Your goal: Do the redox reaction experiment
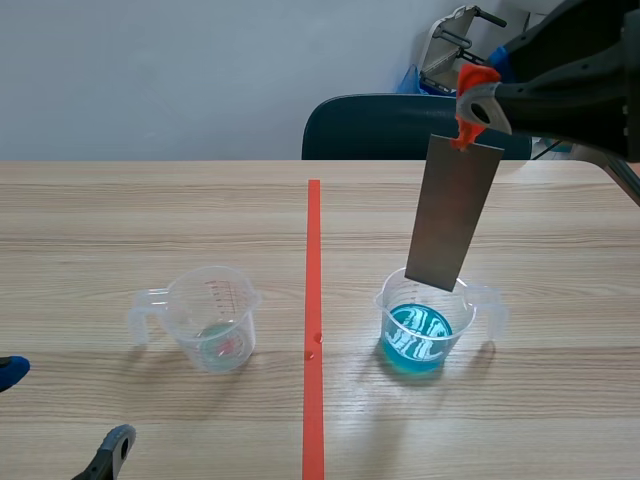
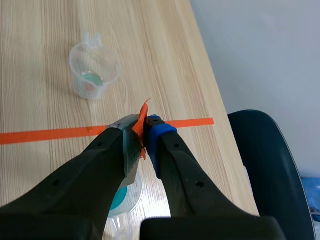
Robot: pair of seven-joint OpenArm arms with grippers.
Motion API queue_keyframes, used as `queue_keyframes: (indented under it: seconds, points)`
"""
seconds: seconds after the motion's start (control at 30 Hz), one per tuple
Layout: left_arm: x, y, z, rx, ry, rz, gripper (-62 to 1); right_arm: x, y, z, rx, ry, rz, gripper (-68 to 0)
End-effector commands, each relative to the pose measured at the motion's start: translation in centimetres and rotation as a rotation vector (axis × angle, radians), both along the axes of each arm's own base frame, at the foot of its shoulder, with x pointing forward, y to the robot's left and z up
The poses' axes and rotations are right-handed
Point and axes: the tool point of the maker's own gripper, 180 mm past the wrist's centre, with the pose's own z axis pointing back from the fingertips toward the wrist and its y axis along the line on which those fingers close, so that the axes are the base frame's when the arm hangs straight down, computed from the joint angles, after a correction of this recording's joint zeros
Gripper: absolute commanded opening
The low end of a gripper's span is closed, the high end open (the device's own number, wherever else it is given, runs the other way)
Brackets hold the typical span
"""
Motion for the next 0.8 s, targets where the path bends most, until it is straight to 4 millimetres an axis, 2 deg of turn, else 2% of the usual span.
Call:
queue_keyframes:
  seconds: [0.0, 0.23, 0.37, 0.53, 0.77]
  points:
    - [0.2, -0.5, 0.8, -0.021, -0.027, -0.009, 1.4, 0.4, 0.1, 1.2, 0.030, -0.036, -0.002, -66.7]
    - [0.2, -0.5, 0.8, -0.021, -0.027, -0.009, 1.4, 1.1, 0.8, 2.4, 0.070, -0.084, -0.009, -66.7]
    - [0.2, -0.5, 0.8, -0.021, -0.027, -0.009, 1.4, 1.4, 1.9, 2.5, 0.070, -0.091, 0.005, -66.7]
    - [0.2, -0.5, 0.8, -0.021, -0.027, -0.009, 1.4, 1.5, 4.2, 2.3, 0.072, -0.086, 0.045, -66.7]
    - [0.2, -0.5, 0.8, -0.021, -0.027, -0.009, 1.4, 0.9, 8.4, 2.4, 0.086, -0.081, 0.127, -66.7]
